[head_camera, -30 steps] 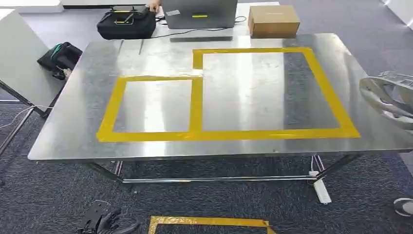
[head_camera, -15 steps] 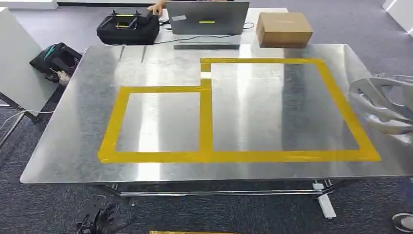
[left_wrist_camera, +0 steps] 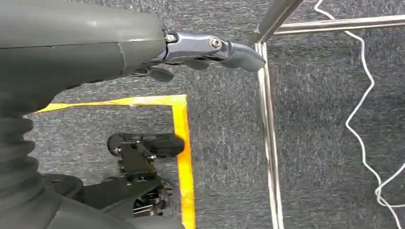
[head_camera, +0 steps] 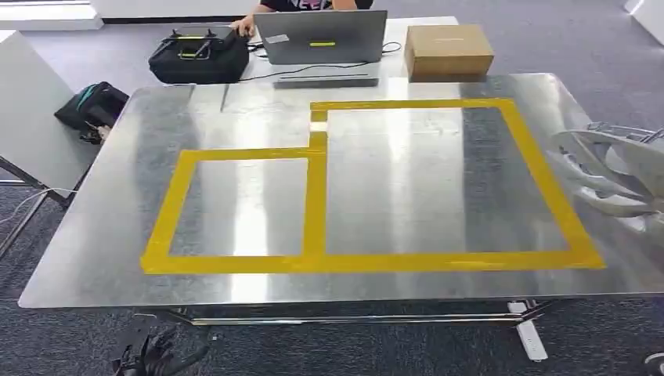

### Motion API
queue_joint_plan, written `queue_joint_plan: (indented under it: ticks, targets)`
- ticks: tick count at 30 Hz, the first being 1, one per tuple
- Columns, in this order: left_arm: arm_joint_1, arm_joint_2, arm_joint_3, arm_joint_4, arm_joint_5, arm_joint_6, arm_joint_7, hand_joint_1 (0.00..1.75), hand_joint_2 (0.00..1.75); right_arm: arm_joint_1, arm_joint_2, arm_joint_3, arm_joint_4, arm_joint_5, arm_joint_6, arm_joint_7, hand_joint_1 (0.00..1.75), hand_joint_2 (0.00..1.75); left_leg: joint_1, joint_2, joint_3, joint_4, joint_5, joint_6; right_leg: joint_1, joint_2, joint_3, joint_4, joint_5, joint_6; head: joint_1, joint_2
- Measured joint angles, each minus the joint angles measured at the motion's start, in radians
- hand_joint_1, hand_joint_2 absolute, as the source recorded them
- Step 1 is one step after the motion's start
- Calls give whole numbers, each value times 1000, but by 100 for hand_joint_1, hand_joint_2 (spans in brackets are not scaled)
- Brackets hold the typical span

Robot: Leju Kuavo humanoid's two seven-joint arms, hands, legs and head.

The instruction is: Take the parts from the cabinet and place them on the table.

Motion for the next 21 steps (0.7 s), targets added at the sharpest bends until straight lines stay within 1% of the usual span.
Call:
queue_joint_plan:
  ticks: [1,2,4,5,7,8,11,13,15,17,19,21]
  targets:
    - [1,0,3,-2,-2,1,3,0,175,0,0,0,0,1,0,-1,175,175,0,1,1,-3,0,0,2,0,0,0,0,-6,1,0]
    - [3,0,6,-5,-10,3,9,0,175,0,0,2,0,5,1,-2,175,175,1,1,1,-4,1,-1,4,0,0,0,-1,-15,1,0]
    - [6,0,14,-13,-27,6,20,0,175,4,-3,7,0,22,10,5,175,175,3,1,1,-5,2,-7,6,0,-1,0,-1,-15,1,0]
    - [8,0,19,-18,-39,6,26,0,175,9,-11,9,0,31,23,16,175,175,4,1,1,-6,2,-14,7,0,-1,1,-1,-16,1,0]
    - [13,0,33,-26,-61,8,40,0,175,24,-37,9,0,46,54,39,175,175,7,1,1,-7,2,-37,8,-1,-1,1,-2,-19,2,0]
    - [17,0,39,-31,-72,10,46,0,175,34,-53,9,0,57,73,49,175,175,8,1,1,-7,1,-41,8,-1,-1,1,-2,-19,2,0]
    - [30,2,59,-43,-108,12,69,0,175,59,-110,10,0,103,126,56,175,175,7,1,0,-7,1,-41,8,-1,-1,1,-1,-20,2,0]
    - [33,2,71,-44,-130,7,80,0,175,68,-173,16,3,130,166,58,175,175,4,1,0,-7,1,-41,5,-1,-1,1,0,-20,2,0]
    - [35,1,84,-44,-148,-3,85,0,175,46,-237,38,10,146,212,55,175,175,3,2,-1,-7,1,-41,5,0,-1,-1,2,-18,2,0]
    - [34,0,92,-44,-166,-18,93,0,175,-7,-303,92,26,171,264,52,175,175,3,2,-1,-6,2,-40,4,0,-1,-2,4,-18,2,0]
    - [32,-2,102,-44,-179,-30,94,0,175,-106,-367,177,53,196,316,51,175,175,2,3,-1,-6,4,-38,3,1,-1,-4,6,-15,1,0]
    - [28,-6,109,-43,-188,-36,95,0,175,-198,-400,271,84,208,339,51,175,175,2,4,-1,-6,5,-37,3,1,-1,-6,8,-15,2,0]
